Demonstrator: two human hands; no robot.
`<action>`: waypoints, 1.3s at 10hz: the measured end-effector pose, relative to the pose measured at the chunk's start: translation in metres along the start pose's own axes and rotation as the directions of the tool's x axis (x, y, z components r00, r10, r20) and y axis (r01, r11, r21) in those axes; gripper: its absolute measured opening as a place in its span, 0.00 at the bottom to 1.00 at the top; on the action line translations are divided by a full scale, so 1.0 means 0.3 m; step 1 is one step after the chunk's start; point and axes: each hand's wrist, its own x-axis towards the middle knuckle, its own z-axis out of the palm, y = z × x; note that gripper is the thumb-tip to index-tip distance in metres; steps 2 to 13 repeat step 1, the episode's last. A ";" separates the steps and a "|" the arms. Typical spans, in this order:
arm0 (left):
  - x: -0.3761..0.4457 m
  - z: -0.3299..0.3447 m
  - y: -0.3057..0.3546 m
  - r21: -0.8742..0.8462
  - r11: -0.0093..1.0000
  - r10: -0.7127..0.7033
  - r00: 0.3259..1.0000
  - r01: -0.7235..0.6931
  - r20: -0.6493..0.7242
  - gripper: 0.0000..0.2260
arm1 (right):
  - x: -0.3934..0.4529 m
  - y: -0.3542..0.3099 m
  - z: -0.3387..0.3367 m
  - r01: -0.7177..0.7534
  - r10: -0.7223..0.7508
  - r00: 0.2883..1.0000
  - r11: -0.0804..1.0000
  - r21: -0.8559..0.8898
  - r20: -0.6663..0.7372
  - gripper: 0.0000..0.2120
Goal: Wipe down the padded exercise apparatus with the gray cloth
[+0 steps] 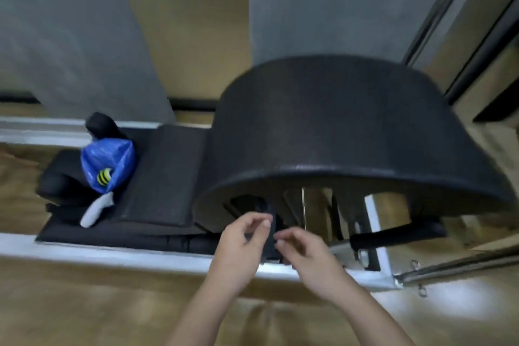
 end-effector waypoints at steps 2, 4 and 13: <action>-0.134 -0.148 0.396 -0.065 0.988 0.136 0.990 -0.137 -0.025 0.08 | -0.161 -0.362 -0.128 0.086 -0.092 0.995 0.990 0.108 0.044 0.07; -0.134 -0.148 0.396 -0.065 0.988 0.136 0.990 -0.137 -0.025 0.08 | -0.161 -0.362 -0.128 0.086 -0.092 0.995 0.990 0.108 0.044 0.07; -0.134 -0.148 0.396 -0.065 0.988 0.136 0.990 -0.137 -0.025 0.08 | -0.161 -0.362 -0.128 0.086 -0.092 0.995 0.990 0.108 0.044 0.07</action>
